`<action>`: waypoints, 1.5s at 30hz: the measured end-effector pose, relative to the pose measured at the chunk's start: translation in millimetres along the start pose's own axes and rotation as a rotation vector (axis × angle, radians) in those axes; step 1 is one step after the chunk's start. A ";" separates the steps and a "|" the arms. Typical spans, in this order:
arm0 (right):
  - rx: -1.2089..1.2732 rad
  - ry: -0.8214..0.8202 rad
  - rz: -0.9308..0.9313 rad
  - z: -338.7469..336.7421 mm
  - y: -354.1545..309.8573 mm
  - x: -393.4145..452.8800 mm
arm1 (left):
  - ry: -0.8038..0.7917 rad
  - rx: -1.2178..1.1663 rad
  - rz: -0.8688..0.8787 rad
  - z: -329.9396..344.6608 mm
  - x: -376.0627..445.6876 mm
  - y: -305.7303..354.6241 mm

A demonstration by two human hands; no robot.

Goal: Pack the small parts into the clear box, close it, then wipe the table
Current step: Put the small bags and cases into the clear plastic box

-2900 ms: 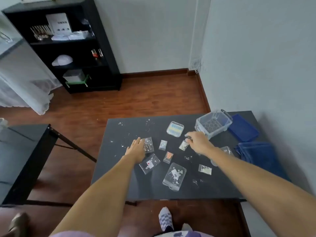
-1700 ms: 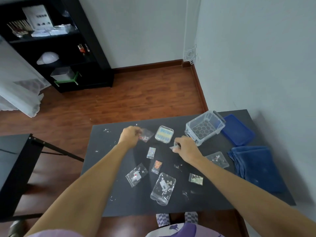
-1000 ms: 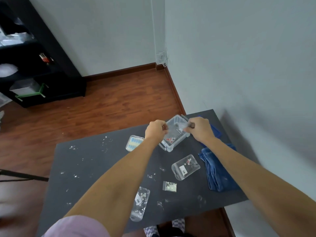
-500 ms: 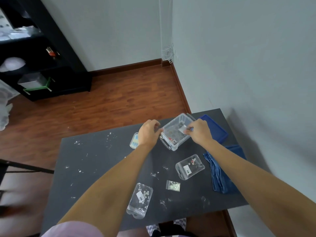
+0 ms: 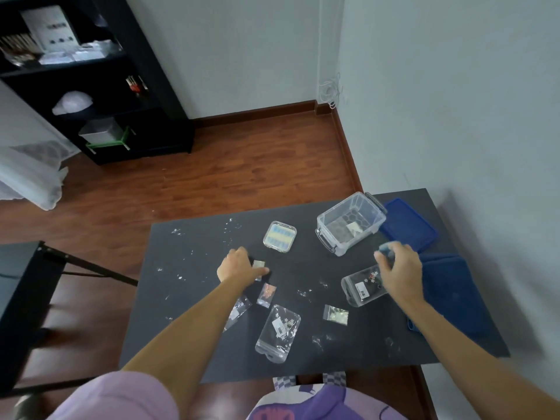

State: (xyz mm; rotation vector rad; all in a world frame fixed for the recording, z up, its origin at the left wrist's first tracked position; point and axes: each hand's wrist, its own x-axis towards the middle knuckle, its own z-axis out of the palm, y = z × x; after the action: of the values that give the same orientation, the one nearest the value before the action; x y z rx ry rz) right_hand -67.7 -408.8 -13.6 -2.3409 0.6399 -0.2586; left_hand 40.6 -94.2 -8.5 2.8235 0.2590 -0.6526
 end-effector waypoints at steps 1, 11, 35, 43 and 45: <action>-0.071 -0.068 0.039 1.4 5.8 -7.5 | 0.001 0.030 -0.004 4.0 -1.2 -1.8; -0.627 -0.386 0.040 17.4 8.3 -29.4 | 0.012 -0.077 -0.027 14.4 -3.9 13.7; 0.201 -0.040 0.288 -56.7 -1.2 41.8 | 0.025 -0.669 0.439 1.7 -3.7 167.3; 0.274 0.047 0.234 -58.6 -21.2 84.8 | 0.031 -0.348 0.415 15.1 -0.4 186.8; 0.209 0.040 0.187 -52.0 -29.0 91.2 | 0.053 -0.282 0.433 15.9 -1.1 187.9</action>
State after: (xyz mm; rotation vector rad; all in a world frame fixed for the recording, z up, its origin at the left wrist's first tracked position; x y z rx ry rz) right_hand 3.4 -466.4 45.4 -2.0655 0.8063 -0.2739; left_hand 74.9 -278.5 12.7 2.5065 -0.2314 -0.4079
